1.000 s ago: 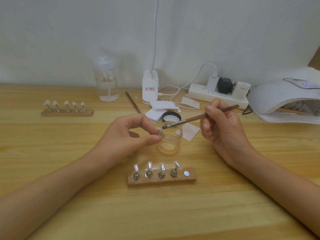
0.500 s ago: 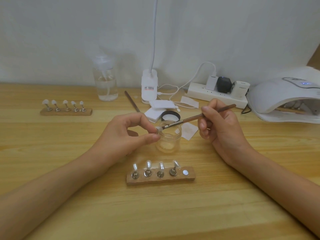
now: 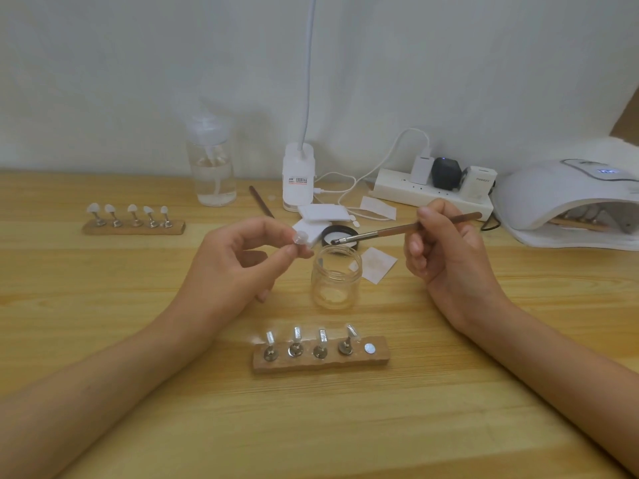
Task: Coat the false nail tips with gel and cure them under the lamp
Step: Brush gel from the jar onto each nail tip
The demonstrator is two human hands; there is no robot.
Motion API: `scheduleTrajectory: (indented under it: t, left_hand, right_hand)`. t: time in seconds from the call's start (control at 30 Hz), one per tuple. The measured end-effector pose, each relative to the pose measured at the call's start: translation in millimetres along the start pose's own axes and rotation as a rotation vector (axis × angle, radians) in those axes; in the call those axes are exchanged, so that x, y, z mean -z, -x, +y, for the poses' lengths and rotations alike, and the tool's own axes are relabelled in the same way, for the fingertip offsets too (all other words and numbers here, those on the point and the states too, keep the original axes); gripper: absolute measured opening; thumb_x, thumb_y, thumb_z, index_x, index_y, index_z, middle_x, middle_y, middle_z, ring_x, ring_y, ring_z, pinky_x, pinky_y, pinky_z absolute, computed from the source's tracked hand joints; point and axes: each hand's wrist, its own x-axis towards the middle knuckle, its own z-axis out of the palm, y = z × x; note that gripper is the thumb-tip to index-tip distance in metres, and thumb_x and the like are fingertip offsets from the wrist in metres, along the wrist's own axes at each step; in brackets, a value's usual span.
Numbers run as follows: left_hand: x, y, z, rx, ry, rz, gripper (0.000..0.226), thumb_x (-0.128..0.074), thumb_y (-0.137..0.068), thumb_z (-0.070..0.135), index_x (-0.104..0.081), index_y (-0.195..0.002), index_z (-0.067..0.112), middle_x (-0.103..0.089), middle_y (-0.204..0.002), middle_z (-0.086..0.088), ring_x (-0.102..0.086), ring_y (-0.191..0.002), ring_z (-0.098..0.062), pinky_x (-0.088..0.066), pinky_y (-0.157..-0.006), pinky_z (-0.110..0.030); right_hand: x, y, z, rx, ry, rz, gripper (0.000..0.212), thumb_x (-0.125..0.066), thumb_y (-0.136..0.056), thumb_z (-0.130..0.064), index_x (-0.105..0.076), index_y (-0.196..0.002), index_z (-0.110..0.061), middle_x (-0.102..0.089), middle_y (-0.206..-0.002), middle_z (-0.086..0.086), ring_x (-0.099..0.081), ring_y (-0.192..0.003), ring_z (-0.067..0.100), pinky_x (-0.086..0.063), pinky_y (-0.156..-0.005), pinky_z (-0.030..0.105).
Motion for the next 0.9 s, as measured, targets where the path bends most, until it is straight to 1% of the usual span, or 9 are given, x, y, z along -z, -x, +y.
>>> scheduleTrajectory:
  t: [0.17,0.23,0.33,0.4,0.5,0.57,0.63,0.73,0.9]
  left_hand:
    - [0.3,-2.0,-1.9,-0.019,0.001,0.009,0.005,-0.067,-0.084,0.024,-0.067,-0.086,0.019,-0.075,-0.092,0.002,-0.045,-0.044,-0.007,-0.044,-0.05,-0.017]
    - [0.4,-2.0,-2.8,-0.019,-0.004,-0.016,0.007,-0.071,-0.087,0.029,-0.067,-0.088,0.023,-0.074,-0.093,0.002,-0.048,-0.048,-0.007,-0.042,-0.052,-0.013]
    - [0.4,-2.5,-3.5,0.014,-0.022,-0.036,0.013,-0.068,-0.08,0.042,-0.069,-0.084,0.03,-0.07,-0.092,-0.011,-0.048,-0.053,-0.008,-0.038,-0.052,-0.011]
    - [1.2,-3.0,-4.3,0.019,-0.017,-0.036,0.02,-0.07,-0.077,0.044,-0.07,-0.084,0.025,-0.069,-0.09,-0.008,-0.047,-0.051,-0.008,-0.037,-0.05,-0.011]
    - [0.7,-3.1,-4.8,0.021,-0.053,-0.05,0.02,-0.072,-0.076,0.042,-0.071,-0.084,0.024,-0.068,-0.086,-0.008,-0.045,-0.048,-0.01,-0.038,-0.05,-0.016]
    - [-0.5,-2.8,-4.1,0.021,-0.048,-0.059,0.024,-0.073,-0.072,0.045,-0.07,-0.085,0.026,-0.072,-0.09,-0.001,-0.044,-0.045,-0.009,-0.039,-0.047,-0.016]
    - [-1.5,-3.2,-3.3,0.021,-0.053,-0.077,0.026,-0.073,-0.071,0.047,-0.068,-0.084,0.025,-0.073,-0.092,0.001,-0.045,-0.044,-0.009,-0.04,-0.046,-0.016]
    - [-1.1,-3.3,-3.5,0.003,-0.089,-0.106,0.023,-0.072,-0.073,0.045,-0.068,-0.081,0.024,-0.07,-0.089,0.007,-0.046,-0.046,-0.007,-0.04,-0.047,-0.016]
    - [0.2,-3.3,-5.3,-0.007,-0.114,-0.127,0.011,-0.069,-0.078,0.038,-0.068,-0.082,0.028,-0.071,-0.092,0.007,-0.047,-0.047,-0.006,-0.04,-0.048,-0.016]
  right_hand:
    - [-0.1,-0.5,0.1,-0.02,-0.037,0.003,0.019,-0.059,-0.087,-0.027,-0.047,-0.076,-0.017,-0.054,-0.055,-0.001,-0.049,-0.048,0.008,-0.039,-0.043,0.017]
    - [0.0,-0.6,-0.2,-0.03,-0.046,0.003,0.016,-0.059,-0.087,-0.026,-0.048,-0.077,-0.018,-0.054,-0.056,-0.001,-0.049,-0.048,0.008,-0.039,-0.043,0.016]
    - [0.0,-1.1,-0.6,-0.048,-0.064,-0.015,0.013,-0.059,-0.087,-0.025,-0.051,-0.078,-0.019,-0.053,-0.055,-0.003,-0.047,-0.047,0.007,-0.039,-0.043,0.015]
    - [-0.4,-1.3,-0.5,-0.063,-0.083,-0.043,0.018,-0.058,-0.088,-0.027,-0.049,-0.076,-0.019,-0.053,-0.055,-0.003,-0.047,-0.047,0.006,-0.039,-0.043,0.015]
    - [-1.2,-0.9,0.2,-0.077,-0.092,-0.088,0.021,-0.061,-0.089,-0.031,-0.05,-0.076,-0.019,-0.055,-0.057,-0.003,-0.049,-0.049,0.006,-0.041,-0.045,0.015]
    - [-1.7,-0.6,1.0,-0.078,-0.079,-0.099,0.02,-0.06,-0.09,-0.029,-0.051,-0.076,-0.019,-0.055,-0.057,-0.002,-0.05,-0.049,0.007,-0.041,-0.045,0.016]
    - [-2.0,-0.5,1.7,-0.072,-0.056,-0.097,0.018,-0.057,-0.09,-0.024,-0.047,-0.078,-0.018,-0.055,-0.057,-0.002,-0.05,-0.049,0.007,-0.041,-0.045,0.016]
    - [-2.5,-0.2,2.0,-0.07,-0.033,-0.096,0.016,-0.056,-0.088,-0.022,-0.044,-0.079,-0.016,-0.056,-0.057,-0.001,-0.05,-0.048,0.008,-0.041,-0.044,0.017]
    - [-3.8,0.6,2.3,-0.066,0.0,-0.109,0.018,-0.056,-0.088,-0.024,-0.043,-0.08,-0.015,-0.058,-0.058,0.0,-0.051,-0.05,0.01,-0.043,-0.046,0.017]
